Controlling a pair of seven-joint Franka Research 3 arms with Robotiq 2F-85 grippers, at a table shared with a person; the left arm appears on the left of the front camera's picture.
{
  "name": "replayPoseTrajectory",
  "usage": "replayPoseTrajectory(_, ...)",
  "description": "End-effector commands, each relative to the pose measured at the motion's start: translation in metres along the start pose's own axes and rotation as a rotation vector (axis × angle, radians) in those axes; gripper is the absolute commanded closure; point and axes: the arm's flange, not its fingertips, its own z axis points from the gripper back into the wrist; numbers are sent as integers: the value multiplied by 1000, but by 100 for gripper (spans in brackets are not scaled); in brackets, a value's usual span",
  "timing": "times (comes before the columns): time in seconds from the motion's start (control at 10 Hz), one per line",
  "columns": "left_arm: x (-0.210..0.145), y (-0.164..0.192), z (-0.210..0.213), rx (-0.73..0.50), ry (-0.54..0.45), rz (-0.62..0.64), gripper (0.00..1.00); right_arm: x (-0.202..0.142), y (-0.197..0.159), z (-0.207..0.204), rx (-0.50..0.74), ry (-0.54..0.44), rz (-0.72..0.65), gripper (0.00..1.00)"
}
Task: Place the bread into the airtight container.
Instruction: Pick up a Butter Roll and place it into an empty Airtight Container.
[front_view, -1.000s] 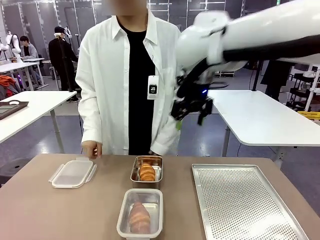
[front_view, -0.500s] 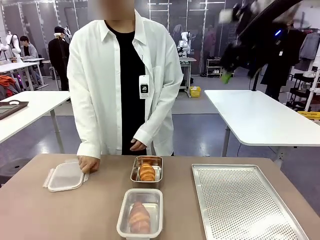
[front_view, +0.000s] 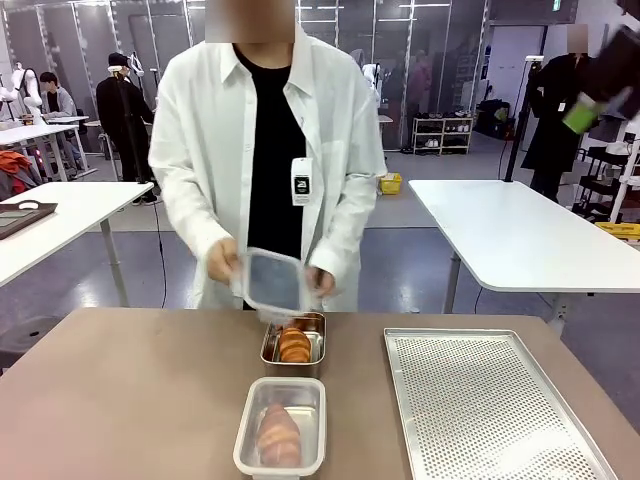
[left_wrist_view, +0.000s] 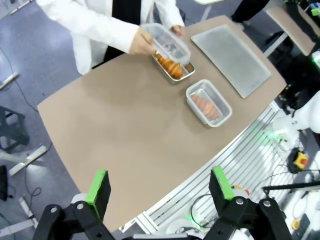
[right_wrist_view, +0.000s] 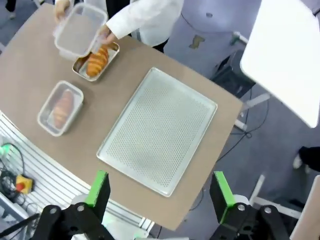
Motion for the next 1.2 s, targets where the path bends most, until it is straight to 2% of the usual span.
replayPoseTrajectory(0.0,1,-1,1,-2,3,-18,0,-31,-12,-12,-1,-19,-53,0)
replayPoseTrajectory(0.1,1,-1,1,-2,3,-18,0,-36,-12,-14,18,-24,-57,0)
replayPoseTrajectory(0.2,1,-1,1,-2,3,-18,0,-18,-13,-5,9,4,-33,0)
replayPoseTrajectory(1.1,1,-1,1,-2,3,-18,0,-18,-13,-5,9,4,-33,0)
